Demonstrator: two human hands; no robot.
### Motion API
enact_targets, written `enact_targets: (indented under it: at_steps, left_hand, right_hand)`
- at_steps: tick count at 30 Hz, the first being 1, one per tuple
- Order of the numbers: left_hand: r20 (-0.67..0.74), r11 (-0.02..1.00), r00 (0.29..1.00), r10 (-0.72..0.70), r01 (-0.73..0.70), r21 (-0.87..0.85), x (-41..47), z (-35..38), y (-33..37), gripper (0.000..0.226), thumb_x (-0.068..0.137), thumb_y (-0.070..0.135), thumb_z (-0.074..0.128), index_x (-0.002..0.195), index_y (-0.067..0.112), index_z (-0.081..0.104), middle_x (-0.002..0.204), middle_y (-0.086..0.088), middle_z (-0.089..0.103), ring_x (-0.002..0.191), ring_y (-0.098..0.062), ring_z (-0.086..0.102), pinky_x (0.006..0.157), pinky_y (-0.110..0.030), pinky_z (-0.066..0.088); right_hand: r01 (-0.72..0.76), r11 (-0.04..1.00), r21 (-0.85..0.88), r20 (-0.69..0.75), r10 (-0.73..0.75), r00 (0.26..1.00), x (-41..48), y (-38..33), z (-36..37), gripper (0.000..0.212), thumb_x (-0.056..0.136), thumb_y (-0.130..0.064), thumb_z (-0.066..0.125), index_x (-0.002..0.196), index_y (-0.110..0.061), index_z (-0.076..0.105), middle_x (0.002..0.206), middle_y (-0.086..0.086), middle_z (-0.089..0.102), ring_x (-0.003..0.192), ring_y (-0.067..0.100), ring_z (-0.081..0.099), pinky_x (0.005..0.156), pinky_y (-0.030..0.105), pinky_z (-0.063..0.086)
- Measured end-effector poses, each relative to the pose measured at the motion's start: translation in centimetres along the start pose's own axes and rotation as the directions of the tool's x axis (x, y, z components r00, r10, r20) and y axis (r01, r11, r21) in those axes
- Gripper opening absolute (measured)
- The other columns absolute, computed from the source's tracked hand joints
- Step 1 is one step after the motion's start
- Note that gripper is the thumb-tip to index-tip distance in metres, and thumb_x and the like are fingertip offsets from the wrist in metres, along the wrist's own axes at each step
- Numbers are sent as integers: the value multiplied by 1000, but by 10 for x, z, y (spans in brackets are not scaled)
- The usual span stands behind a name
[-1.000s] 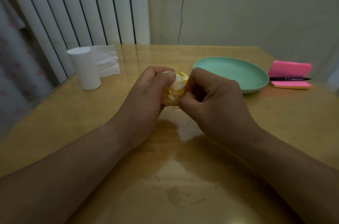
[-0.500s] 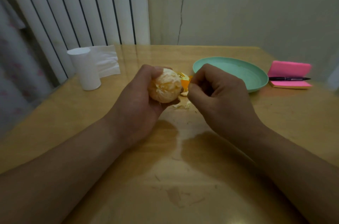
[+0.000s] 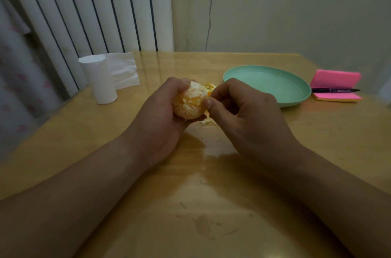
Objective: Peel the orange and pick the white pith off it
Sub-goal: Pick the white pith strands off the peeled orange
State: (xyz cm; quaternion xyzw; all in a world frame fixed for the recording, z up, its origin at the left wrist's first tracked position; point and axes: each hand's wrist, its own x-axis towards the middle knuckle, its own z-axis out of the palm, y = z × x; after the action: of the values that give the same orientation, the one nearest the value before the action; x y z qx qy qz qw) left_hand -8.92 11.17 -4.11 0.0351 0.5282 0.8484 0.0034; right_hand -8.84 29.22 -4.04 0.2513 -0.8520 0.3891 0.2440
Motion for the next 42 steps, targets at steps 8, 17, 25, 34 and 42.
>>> enact_targets:
  at_steps: [8,17,25,34,42]
  left_hand:
    - [-20,996,999,43,-42,73,3,1,-2,30,105,25,54,123,5,66,115,-14,70,106,-27,71,88,-39,61]
    - [37,990,999,38,-42,138,1,5,-5,44,104,31,54,133,-2,61,124,-22,67,114,-32,68,107,-54,56]
    - [35,1000,999,-15,14,6,-3,7,-1,31,106,29,52,119,4,66,109,-13,74,107,-27,71,101,-45,57]
    - [-66,995,997,28,-21,98,0,6,-1,32,106,28,55,124,4,66,118,-15,71,100,-22,74,83,-36,60]
    - [-34,895,987,158,-128,428,-6,11,-5,27,109,33,54,129,18,64,114,0,70,99,-9,74,90,-36,64]
  right_hand:
    - [73,987,-146,17,-71,997,1,1,-1,22,102,-41,59,107,-23,70,81,-16,66,70,7,61,62,39,55]
    - [192,917,-349,-51,-223,974,7,0,0,12,98,-29,63,94,-18,63,69,-9,56,56,16,48,51,33,40]
    - [93,995,-47,-25,-94,995,4,6,-2,6,103,-24,65,101,-19,68,77,-12,64,69,9,59,60,31,49]
    - [168,967,-191,81,-155,985,7,12,-5,12,104,-32,63,109,-22,69,87,-9,72,74,17,65,66,44,54]
    - [255,874,-413,56,-255,965,9,4,-3,19,101,-33,56,94,-17,63,71,-2,62,58,24,55,54,42,50]
